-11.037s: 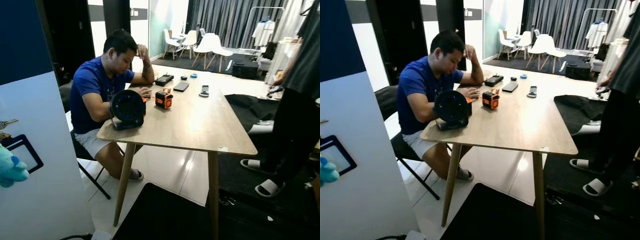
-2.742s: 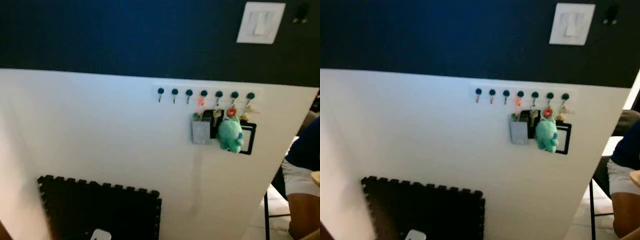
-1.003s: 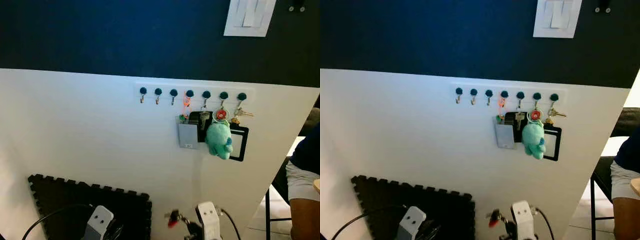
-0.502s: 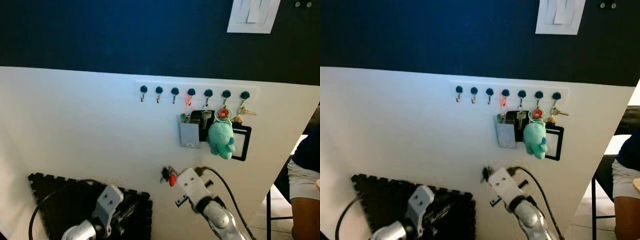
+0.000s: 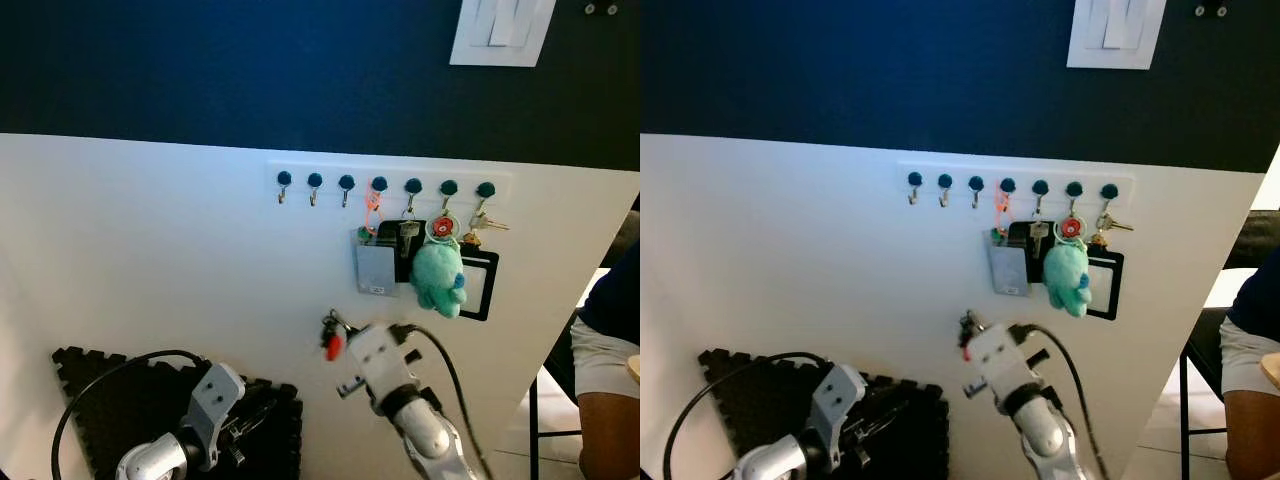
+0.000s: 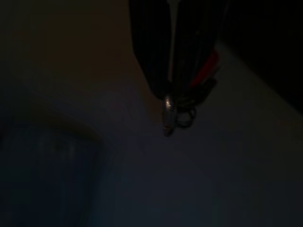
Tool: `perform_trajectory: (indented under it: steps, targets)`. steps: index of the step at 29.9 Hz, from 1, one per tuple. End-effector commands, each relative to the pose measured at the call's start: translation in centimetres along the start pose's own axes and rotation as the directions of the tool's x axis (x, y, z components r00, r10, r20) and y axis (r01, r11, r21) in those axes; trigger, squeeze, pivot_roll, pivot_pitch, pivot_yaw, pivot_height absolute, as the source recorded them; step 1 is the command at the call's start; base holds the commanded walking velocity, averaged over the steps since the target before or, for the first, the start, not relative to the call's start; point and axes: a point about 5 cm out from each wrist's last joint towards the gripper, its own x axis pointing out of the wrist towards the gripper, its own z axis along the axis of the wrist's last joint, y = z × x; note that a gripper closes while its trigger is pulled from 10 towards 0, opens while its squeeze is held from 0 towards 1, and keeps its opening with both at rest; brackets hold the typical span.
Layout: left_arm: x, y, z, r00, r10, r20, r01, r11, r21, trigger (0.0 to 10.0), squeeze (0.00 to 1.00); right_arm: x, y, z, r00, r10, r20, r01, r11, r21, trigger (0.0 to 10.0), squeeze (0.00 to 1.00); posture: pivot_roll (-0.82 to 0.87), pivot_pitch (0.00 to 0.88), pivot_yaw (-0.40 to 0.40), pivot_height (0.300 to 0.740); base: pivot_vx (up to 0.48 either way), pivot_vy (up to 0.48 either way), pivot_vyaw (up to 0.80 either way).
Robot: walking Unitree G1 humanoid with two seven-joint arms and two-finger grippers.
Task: Hang keys on a hook
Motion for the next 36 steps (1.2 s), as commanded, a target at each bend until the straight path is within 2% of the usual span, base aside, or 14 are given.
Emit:
perform_trajectory:
  steps: [1, 3, 4, 5, 6, 10, 14, 20, 23, 26, 27, 29, 33, 36]
  targets:
    - [-0.4, -0.1, -0.2, 0.999, -0.024, -0.021, 0.024, 1.000, 0.004, 10.0, 0.00, -0.2, -0.4, 0.1, 1.000, -0.003, -0.015, 0.006, 0.988, 0.152, 10.0, 0.00, 0.07, 0.024, 0.001, 0.740, 0.000, 0.000, 0.00]
    - [-0.5, -0.1, -0.1, 0.999, -0.036, -0.027, 0.036, 0.999, 0.006, 10.0, 0.00, 0.1, 0.3, 0.4, 0.999, 0.019, -0.040, -0.004, 0.941, 0.338, 10.0, 0.00, 0.07, 0.022, 0.000, 0.740, 0.000, 0.000, 0.00]
    - [-0.5, -0.1, -0.1, 0.999, -0.036, -0.027, 0.036, 0.999, 0.006, 10.0, 0.00, 0.1, 0.3, 0.4, 0.999, 0.019, -0.040, -0.004, 0.941, 0.338, 10.0, 0.00, 0.07, 0.022, 0.000, 0.740, 0.000, 0.000, 0.00]
    - [-0.5, -0.1, -0.1, 0.999, -0.040, -0.028, 0.041, 0.999, 0.007, 10.0, 0.00, 0.2, 0.7, 0.6, 0.998, 0.034, -0.049, -0.010, 0.907, 0.422, 10.0, 0.00, 0.08, 0.020, -0.002, 0.740, 0.000, 0.000, 0.00]
    - [-0.6, -0.1, 0.1, 0.998, -0.048, -0.031, 0.048, 0.999, 0.009, 10.0, 0.00, 0.5, 1.7, 1.6, 0.997, 0.078, -0.027, -0.048, 0.811, 0.583, 10.0, 0.00, 0.08, 0.019, -0.003, 0.740, 0.000, 0.000, 0.00]
    - [-0.7, 0.0, 0.2, 0.998, -0.051, -0.034, 0.052, 0.999, 0.012, 10.0, 0.00, 0.7, 2.4, 3.1, 0.992, 0.117, 0.037, -0.115, 0.789, 0.604, 10.0, 0.00, 0.08, 0.022, -0.004, 0.740, 0.000, 0.000, 0.00]
    - [-0.8, 0.2, 0.4, 0.998, -0.053, -0.035, 0.054, 0.998, 0.012, 10.0, 0.00, 0.8, 3.4, 4.9, 0.975, 0.185, 0.121, -0.221, 0.808, 0.547, 10.0, 0.00, 0.08, 0.024, -0.005, 0.740, 0.000, 0.000, 0.00]
    - [-0.8, 0.6, 1.0, 0.999, -0.047, -0.025, 0.047, 0.999, 0.024, 10.0, 0.00, 0.5, 4.9, 8.1, 0.917, 0.331, 0.225, -0.399, 0.782, 0.478, 10.0, 0.00, 0.08, 0.028, -0.006, 0.740, 0.000, 0.000, 0.00]
    - [-0.7, 0.8, 1.3, 0.999, -0.037, -0.013, 0.037, 0.999, 0.022, 10.0, 0.00, 0.3, 5.5, 9.0, 0.889, 0.395, 0.230, -0.456, 0.810, 0.369, 10.0, 0.00, 0.08, 0.030, -0.007, 0.740, 0.000, 0.000, 0.00]
    - [-0.7, 0.9, 1.6, 1.000, -0.031, -0.002, 0.031, 0.999, 0.020, 10.0, 0.00, 0.3, 5.5, 9.5, 0.888, 0.394, 0.239, -0.453, 0.842, 0.294, 10.0, 0.00, 0.08, 0.030, -0.007, 0.740, 0.000, 0.000, 0.00]
    - [-0.5, 0.9, 2.2, 0.999, -0.024, 0.025, 0.024, 1.000, 0.015, 10.0, 0.00, 0.5, 5.3, 10.4, 0.884, 0.384, 0.267, -0.434, 0.886, 0.162, 10.0, 0.00, 0.08, 0.032, -0.009, 0.740, 0.000, 0.000, 0.00]
    - [-0.3, 0.9, 2.6, 0.999, -0.021, 0.044, 0.020, 1.000, 0.009, 10.0, 0.00, 0.6, 5.1, 11.0, 0.874, 0.395, 0.284, -0.423, 0.905, 0.044, 10.0, 0.00, 0.08, 0.033, -0.009, 0.740, 0.000, 0.000, 0.00]
    - [0.0, 0.8, 2.9, 0.998, -0.021, 0.061, 0.021, 1.000, 0.007, 10.0, 0.00, 1.0, 4.7, 12.0, 0.868, 0.385, 0.313, -0.386, 0.920, -0.061, 10.0, 0.00, 0.08, 0.031, -0.008, 0.740, 0.000, 0.000, 0.00]
    - [0.1, 0.8, 3.0, 0.997, -0.022, 0.068, 0.022, 1.000, 0.002, 10.0, 0.00, 1.2, 4.3, 12.6, 0.870, 0.367, 0.329, -0.361, 0.929, -0.082, 10.0, 0.00, 0.08, 0.031, -0.008, 0.740, 0.000, 0.000, 0.00]
